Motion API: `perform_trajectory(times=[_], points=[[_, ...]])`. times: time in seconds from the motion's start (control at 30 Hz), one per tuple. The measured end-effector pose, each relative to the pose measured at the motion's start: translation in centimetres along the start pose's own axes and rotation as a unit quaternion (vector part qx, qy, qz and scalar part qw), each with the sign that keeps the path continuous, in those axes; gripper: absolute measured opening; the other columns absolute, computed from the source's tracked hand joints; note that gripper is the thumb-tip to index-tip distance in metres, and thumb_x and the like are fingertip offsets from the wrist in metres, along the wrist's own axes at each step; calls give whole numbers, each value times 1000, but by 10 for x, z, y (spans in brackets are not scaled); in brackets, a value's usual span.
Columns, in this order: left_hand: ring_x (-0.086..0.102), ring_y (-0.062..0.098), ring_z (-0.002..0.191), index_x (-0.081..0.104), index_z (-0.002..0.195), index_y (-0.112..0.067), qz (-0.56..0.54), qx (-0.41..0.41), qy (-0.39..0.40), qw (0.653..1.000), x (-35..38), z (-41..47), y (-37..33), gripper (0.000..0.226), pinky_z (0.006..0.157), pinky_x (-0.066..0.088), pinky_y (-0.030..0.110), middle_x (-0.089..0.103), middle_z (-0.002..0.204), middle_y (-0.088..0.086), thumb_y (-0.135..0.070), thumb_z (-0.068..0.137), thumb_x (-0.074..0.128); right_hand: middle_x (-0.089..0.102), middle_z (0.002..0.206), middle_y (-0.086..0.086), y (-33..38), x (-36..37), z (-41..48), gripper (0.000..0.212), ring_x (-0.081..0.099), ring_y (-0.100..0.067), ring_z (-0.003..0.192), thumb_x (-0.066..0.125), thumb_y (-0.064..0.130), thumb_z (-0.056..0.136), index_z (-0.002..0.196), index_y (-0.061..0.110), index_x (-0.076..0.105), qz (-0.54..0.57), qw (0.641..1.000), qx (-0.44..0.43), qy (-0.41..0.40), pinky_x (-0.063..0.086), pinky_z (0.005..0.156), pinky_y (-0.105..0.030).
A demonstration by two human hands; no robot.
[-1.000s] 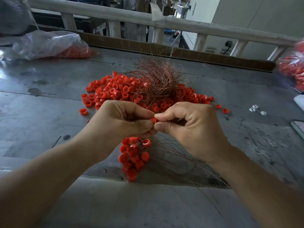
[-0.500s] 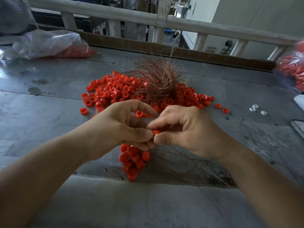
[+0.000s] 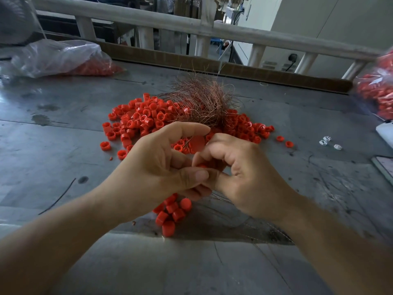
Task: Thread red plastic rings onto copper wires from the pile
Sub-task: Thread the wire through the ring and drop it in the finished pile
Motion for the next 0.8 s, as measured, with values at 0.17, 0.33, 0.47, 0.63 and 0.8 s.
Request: perform_trajectory(times=[0.17,0.33,0.47,0.63,0.8], points=[[70,27,62,53,113,-22,-17,-33,0,999,-1,3,2,57,54,54,25,69,68,17,-15,61,77,53,76,14,-4,1,3,19,53,4,70,70,11,78,74,26,59,31,999,26,11,41,65,-9],[68,22,59,66,98,-15,-83,-64,-10,994,-8,8,2,44,50,53,23,69,69,12,-23,57,81,61,75,5,-8,2,4,21,59,-15,67,67,31,64,81,21,62,177,981,74,-13,53,64,-35],[69,19,59,73,84,-15,-154,-30,-49,986,-14,11,-3,28,50,53,20,70,70,10,-18,56,70,66,75,4,-10,-4,5,40,62,-13,69,63,39,65,96,15,61,248,963,109,-7,53,60,-22],[69,17,62,74,81,-11,-202,-1,-59,978,-18,13,-6,27,53,54,19,71,73,10,-12,55,68,63,56,3,-10,-4,5,19,57,-6,51,61,23,66,81,11,63,253,958,134,-6,46,48,-16],[64,15,51,73,76,-13,-158,-5,-92,983,-28,13,-6,25,42,47,17,71,71,6,-3,56,61,59,51,3,-13,-23,5,17,44,-3,41,62,31,65,70,15,65,185,971,134,-74,35,38,-14]])
Point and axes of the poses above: each hand's wrist, its own z-axis towards the middle knuckle, its own x-axis out of the palm, y = z × x, the point moved 2 cm from there along z, towards the middle knuckle
